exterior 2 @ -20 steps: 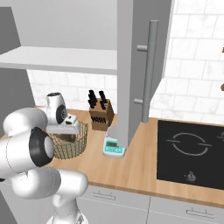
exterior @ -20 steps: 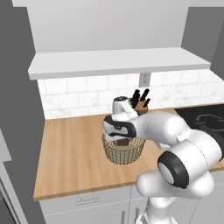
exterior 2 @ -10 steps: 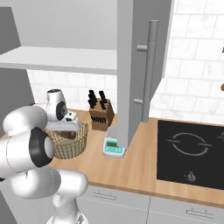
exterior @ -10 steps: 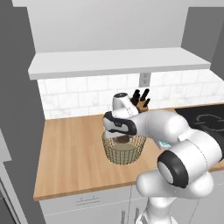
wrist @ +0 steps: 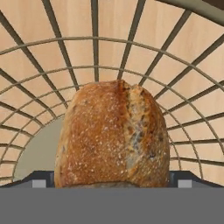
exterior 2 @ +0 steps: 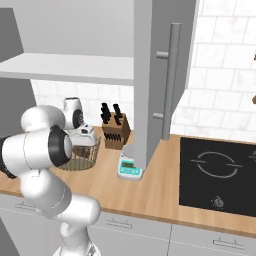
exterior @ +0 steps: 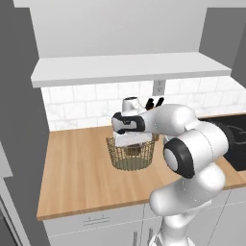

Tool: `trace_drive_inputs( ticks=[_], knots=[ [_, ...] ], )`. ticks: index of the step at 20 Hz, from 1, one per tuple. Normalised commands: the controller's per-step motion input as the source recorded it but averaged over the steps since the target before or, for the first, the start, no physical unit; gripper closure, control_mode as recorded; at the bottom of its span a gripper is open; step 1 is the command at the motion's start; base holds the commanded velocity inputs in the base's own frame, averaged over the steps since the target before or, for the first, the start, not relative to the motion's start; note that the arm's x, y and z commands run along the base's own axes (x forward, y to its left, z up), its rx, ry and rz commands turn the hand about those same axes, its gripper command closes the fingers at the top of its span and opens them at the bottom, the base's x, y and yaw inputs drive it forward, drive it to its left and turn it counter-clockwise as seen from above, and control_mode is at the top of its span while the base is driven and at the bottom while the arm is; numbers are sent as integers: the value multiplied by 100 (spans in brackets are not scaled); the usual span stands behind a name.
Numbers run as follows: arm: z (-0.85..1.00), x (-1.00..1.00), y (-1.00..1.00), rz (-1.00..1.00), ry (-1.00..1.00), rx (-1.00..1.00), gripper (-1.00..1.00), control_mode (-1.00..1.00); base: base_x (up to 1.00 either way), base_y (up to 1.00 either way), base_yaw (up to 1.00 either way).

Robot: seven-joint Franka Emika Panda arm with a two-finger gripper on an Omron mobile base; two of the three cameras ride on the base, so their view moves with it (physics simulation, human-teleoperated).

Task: Open the cabinet, pick up the bread from the cabinet and place it in the basket. Then move the basket to the dining counter.

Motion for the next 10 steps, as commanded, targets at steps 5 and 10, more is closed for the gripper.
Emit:
trace_drive_inputs(
  ticks=[5,10],
  knots=[
    [34,8,0,-3,3,0,-100,-100,0,0,0],
    [25,0,0,-1,-1,0,-100,-100,0,0,0]
  ],
)
